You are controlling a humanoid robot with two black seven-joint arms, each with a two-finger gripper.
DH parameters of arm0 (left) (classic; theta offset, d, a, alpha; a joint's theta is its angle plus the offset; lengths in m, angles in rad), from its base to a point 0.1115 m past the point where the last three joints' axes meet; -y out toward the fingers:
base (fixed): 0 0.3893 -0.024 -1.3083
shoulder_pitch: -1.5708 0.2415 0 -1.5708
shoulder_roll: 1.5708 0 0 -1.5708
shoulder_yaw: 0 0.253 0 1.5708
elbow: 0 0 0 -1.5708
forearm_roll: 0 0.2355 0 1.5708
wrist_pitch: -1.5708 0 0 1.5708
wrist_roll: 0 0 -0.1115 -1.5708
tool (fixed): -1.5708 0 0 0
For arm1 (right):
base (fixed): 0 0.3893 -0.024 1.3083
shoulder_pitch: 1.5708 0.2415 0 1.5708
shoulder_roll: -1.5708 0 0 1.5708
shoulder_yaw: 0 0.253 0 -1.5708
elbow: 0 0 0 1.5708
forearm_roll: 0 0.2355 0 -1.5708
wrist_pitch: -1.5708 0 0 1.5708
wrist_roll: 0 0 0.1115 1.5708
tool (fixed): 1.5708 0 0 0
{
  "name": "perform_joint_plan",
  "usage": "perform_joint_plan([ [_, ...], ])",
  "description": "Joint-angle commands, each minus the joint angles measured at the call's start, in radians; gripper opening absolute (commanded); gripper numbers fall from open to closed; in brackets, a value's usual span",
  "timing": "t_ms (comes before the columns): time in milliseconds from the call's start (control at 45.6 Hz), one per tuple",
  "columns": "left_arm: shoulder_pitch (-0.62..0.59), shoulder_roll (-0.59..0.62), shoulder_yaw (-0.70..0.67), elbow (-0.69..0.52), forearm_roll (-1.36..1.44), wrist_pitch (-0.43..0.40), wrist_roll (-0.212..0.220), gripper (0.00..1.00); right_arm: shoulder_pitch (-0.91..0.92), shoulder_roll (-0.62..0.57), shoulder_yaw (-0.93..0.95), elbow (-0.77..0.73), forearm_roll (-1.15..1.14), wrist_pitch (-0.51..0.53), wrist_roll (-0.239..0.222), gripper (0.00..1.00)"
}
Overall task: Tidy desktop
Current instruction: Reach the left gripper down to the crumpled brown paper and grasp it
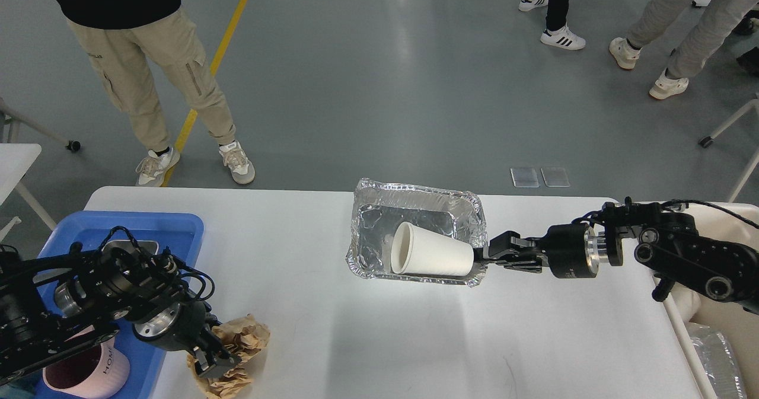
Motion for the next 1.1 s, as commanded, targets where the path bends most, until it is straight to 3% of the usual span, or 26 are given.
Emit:
perform_joint_plan([
  [0,0.004,0.031,0.036,0.001,0.003,0.003,-0.034,0.03,0.000,0.000,0.000,0.000,0.000,0.000,0.000,0.00],
  [197,0.002,0.065,0.071,0.002,0.063,0.010,-0.094,0.00,0.000,-0.005,-0.002,0.000,0.000,-0.002,0.000,0.00],
  [614,-0.068,0.077,0.049,0.010,0.051,0.060,-0.114,0.00,-0.014,-0.005,-0.008,-0.002,0.000,-0.018,0.000,0.00],
  [811,-0.061,0.178,-0.042,-0.009,0.006,0.072,-0.134,0.00,-0.015,-0.008,-0.009,-0.005,-0.002,-0.018,0.000,0.00],
  [1074,-0.051,0.381,-0.067,-0.036,-0.173,0.216,-0.157,0.00,-0.008,-0.006,-0.009,-0.003,-0.002,-0.018,0.000,0.00],
])
